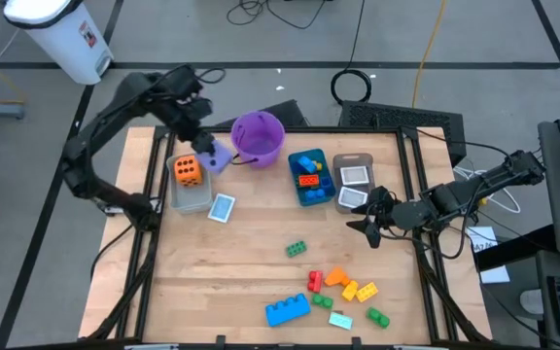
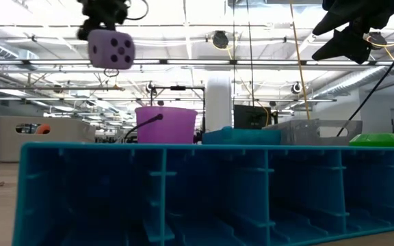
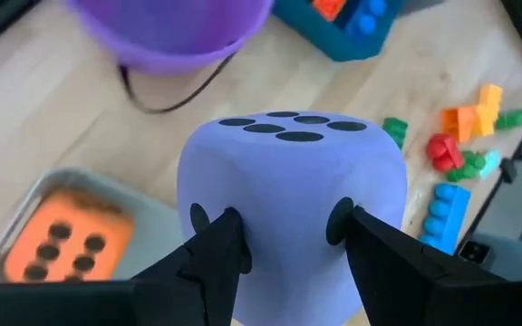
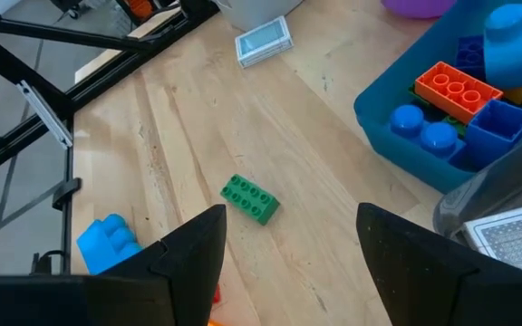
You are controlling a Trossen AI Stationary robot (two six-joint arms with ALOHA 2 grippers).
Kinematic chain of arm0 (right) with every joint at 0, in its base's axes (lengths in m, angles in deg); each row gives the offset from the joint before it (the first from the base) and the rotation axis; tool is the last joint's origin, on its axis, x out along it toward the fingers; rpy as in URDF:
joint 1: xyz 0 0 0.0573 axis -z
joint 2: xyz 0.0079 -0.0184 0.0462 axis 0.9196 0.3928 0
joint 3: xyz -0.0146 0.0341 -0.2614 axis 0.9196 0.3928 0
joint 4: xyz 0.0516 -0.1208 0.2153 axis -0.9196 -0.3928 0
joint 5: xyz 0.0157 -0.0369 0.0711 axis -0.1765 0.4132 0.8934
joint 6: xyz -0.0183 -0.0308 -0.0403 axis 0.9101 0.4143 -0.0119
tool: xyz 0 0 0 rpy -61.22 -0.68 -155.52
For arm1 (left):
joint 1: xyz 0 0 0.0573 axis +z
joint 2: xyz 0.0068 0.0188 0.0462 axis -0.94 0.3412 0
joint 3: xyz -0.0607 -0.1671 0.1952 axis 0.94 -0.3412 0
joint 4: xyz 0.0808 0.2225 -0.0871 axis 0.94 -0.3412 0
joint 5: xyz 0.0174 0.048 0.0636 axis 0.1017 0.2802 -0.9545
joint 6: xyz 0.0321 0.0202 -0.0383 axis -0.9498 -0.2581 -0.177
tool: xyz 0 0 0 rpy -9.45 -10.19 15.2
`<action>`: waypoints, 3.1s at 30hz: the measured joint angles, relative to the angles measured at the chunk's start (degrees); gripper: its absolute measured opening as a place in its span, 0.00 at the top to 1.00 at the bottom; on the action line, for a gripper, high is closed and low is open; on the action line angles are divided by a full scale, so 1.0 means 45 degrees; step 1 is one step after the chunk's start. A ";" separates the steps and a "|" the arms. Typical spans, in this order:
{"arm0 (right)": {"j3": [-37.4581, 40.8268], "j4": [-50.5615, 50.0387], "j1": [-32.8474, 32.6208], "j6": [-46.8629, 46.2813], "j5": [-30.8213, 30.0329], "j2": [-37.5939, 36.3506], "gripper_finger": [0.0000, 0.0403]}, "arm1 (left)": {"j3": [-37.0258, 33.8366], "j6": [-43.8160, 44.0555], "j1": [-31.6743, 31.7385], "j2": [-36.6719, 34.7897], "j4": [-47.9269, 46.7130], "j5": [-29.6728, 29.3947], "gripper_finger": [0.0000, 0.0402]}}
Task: Pick & Place Toys
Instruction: Put the purple die into the gray bin
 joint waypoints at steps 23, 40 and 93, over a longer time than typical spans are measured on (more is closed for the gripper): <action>0.0000 0.1098 0.0648 0.1019 0.0069 0.0000 0.40 | -0.8394 0.5304 0.2170 -0.7979 0.2585 -0.0984 0.54; 0.0000 0.1169 0.0675 0.1034 0.0408 0.0000 0.40 | -1.1581 0.6285 0.2170 -0.9203 0.3969 -0.1511 0.54; 0.0000 0.1125 0.0677 0.0695 0.0383 -0.0003 0.40 | -1.4654 0.7295 0.2169 -0.9502 0.7505 -0.2626 0.29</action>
